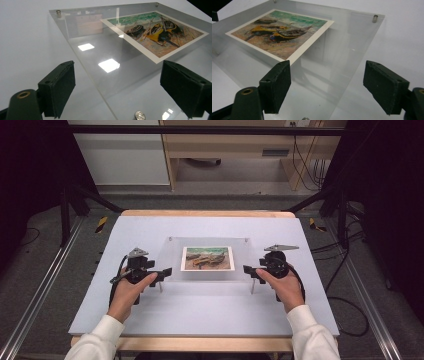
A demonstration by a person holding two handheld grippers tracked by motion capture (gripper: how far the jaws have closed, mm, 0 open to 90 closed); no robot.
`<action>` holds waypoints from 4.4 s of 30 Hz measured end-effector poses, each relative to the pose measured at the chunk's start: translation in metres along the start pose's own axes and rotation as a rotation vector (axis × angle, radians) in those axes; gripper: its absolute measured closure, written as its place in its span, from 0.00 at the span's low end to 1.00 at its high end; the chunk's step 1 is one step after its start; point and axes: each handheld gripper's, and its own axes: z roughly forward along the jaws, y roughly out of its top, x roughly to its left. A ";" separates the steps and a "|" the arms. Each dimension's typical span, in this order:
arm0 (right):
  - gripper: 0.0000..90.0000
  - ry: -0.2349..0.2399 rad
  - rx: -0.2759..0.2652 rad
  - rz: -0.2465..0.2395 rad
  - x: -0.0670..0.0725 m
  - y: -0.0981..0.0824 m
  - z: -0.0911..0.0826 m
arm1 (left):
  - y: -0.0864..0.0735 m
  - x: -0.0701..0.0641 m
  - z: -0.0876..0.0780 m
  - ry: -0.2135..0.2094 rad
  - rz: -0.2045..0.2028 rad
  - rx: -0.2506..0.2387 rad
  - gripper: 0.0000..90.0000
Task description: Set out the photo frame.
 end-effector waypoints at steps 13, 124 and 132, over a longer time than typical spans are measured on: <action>0.25 0.037 0.017 0.030 0.003 -0.001 0.004 | -0.003 0.001 0.004 -0.039 -0.037 0.011 0.16; 0.25 -0.031 -0.031 0.021 0.005 -0.008 0.005 | 0.004 -0.015 0.007 0.017 -0.045 -0.093 0.39; 0.29 -0.065 -0.021 -0.041 0.014 -0.014 -0.004 | -0.002 -0.019 -0.003 0.028 -0.046 -0.115 0.48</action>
